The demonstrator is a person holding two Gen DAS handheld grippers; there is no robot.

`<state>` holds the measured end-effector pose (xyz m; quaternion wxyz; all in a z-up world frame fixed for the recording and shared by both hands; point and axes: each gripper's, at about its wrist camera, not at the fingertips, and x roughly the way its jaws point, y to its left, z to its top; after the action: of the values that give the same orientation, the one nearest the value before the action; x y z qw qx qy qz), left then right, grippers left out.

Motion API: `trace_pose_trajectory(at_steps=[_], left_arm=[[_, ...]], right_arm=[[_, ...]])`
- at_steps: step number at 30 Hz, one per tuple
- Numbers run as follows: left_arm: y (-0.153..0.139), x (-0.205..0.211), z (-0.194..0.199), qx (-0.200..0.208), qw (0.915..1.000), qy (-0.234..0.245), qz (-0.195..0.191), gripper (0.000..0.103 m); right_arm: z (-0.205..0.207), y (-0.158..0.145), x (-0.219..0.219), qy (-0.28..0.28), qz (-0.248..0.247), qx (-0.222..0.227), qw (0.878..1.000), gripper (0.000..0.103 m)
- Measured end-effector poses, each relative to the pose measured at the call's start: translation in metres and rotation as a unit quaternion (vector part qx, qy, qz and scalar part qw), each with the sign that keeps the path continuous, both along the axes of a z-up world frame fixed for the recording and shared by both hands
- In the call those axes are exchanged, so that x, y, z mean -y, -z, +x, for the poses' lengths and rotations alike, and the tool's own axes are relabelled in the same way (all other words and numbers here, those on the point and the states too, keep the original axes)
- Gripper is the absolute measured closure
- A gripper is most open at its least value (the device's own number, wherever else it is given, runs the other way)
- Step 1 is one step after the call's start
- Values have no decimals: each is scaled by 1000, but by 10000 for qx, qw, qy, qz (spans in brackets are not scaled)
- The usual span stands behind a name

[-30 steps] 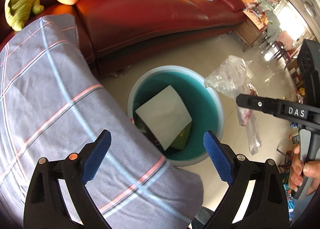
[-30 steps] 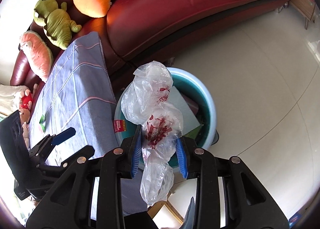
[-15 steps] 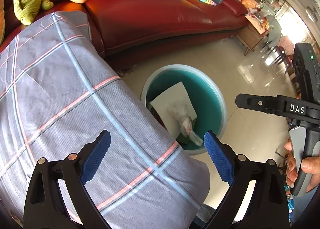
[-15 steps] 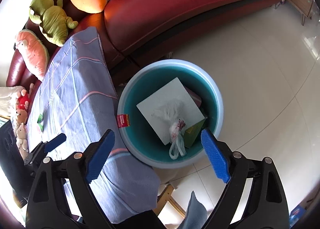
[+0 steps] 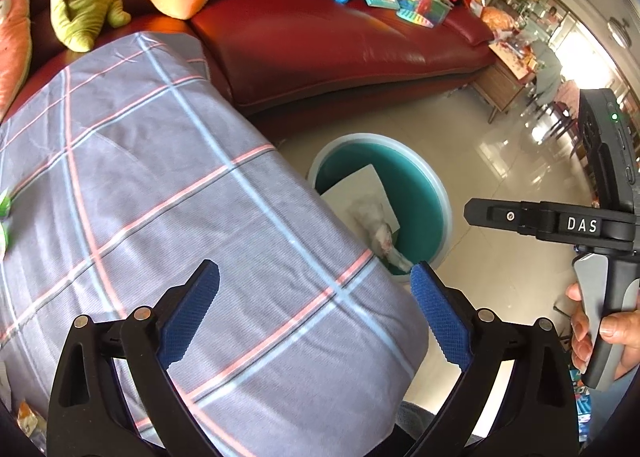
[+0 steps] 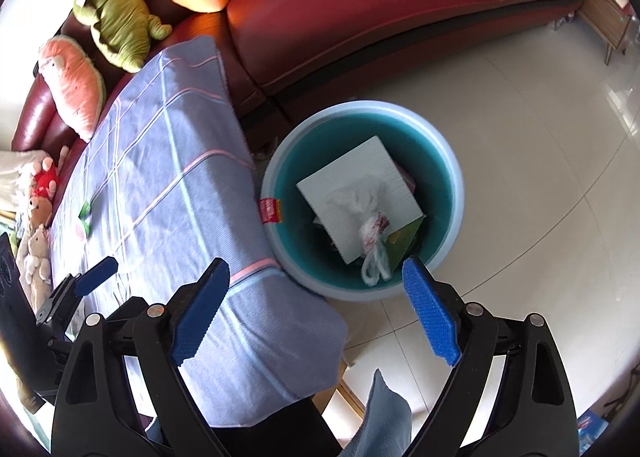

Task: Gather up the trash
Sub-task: 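Move both grippers back over the table toward the remaining snack packets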

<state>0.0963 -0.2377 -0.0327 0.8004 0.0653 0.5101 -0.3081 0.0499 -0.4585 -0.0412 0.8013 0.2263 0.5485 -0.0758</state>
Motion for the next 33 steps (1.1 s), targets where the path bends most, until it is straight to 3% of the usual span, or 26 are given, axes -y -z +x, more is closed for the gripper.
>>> trace_pose_trajectory(at_steps=[20,26,33], left_arm=[[-30,-128,-27,290,9940,-833,-643,4],[-36,-200,-38,456,9874,-1363,-665,4],[-34,-304,-50,473,9718,-2243,-560,4]], right_arm=[[-4,-47,-140,-1021,-697,112,9923,19],[4,-45,-213,-1671,-720,102,9833,19],[14,-34,-303,-2421,-639,21,9681,19]])
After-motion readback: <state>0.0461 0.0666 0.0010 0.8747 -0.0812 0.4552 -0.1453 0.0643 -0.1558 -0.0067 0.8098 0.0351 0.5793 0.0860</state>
